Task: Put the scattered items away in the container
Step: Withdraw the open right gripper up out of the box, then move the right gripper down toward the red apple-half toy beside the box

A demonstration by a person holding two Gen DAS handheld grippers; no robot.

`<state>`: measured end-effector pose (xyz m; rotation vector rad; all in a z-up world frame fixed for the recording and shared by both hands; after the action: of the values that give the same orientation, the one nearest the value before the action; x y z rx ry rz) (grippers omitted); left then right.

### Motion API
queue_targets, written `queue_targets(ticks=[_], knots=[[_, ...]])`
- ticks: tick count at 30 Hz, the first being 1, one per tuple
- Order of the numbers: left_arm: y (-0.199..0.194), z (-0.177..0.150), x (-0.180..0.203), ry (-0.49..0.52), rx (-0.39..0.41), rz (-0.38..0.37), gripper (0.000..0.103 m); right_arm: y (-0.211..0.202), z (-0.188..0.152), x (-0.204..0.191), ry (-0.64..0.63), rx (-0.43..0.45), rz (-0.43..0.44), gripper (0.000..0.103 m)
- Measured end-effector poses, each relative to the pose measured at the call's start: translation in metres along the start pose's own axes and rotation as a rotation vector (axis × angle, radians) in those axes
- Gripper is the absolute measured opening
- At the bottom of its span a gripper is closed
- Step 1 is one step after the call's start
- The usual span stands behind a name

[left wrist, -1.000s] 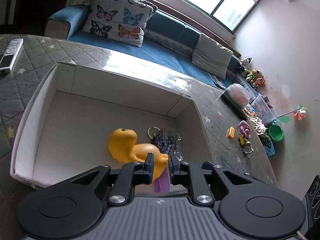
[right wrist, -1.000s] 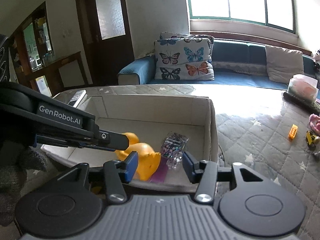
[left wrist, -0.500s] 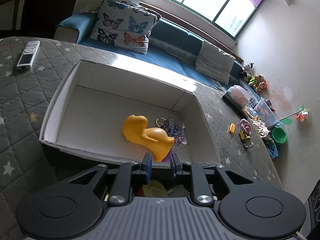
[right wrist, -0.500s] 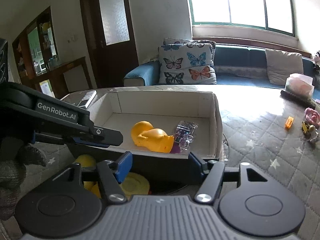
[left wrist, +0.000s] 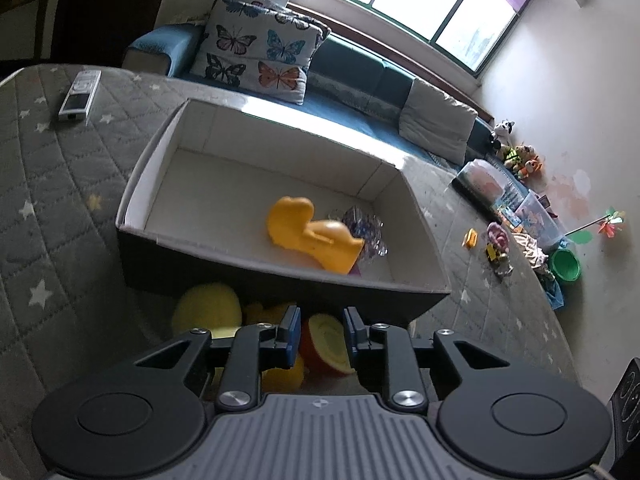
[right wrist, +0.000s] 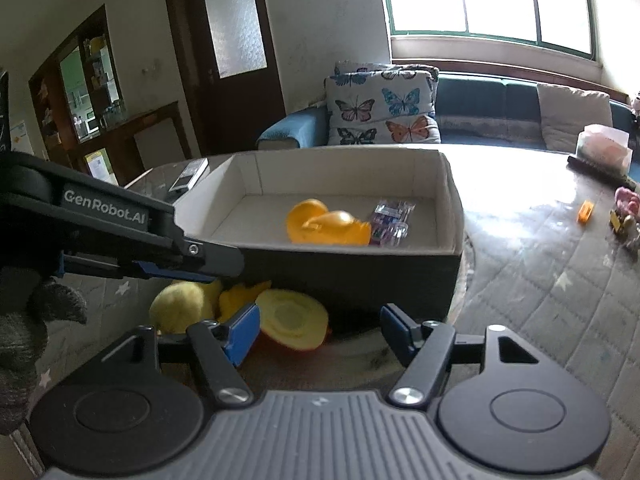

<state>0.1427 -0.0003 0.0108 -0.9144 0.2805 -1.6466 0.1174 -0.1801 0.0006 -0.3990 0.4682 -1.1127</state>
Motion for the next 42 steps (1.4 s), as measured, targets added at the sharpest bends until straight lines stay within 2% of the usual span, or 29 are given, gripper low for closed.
queue_targets(ticks=[16, 25, 27, 35, 42], knots=[[0.004, -0.018, 0.002, -0.006, -0.034, 0.0, 0.027, 0.0, -0.019, -0.007, 0.035, -0.032, 0.015, 0.069], [0.011, -0.016, 0.005, 0.002, -0.047, -0.003, 0.027, 0.005, -0.018, -0.005, 0.049, -0.04, 0.015, 0.066], [0.013, -0.014, 0.005, 0.002, -0.048, -0.005, 0.027, 0.007, -0.018, -0.005, 0.05, -0.042, 0.015, 0.062], [0.021, -0.008, 0.001, -0.019, -0.063, -0.012, 0.027, 0.016, -0.018, -0.004, 0.063, -0.059, 0.024, 0.058], [0.031, -0.005, -0.002, -0.041, -0.089, -0.025, 0.027, 0.027, -0.016, -0.004, 0.072, -0.074, 0.045, 0.058]])
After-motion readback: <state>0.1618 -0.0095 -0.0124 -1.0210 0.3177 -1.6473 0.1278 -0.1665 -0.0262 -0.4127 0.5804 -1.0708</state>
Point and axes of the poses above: each gripper's, at about its wrist camera, not at the fingertips, and y roughly the way its jaws point, x to its right, z to its top, the point moved 4 cm from there along y, roughly the way its jaws point, and after that the axes turned 5 degrees about x, right-handed, at the moved point
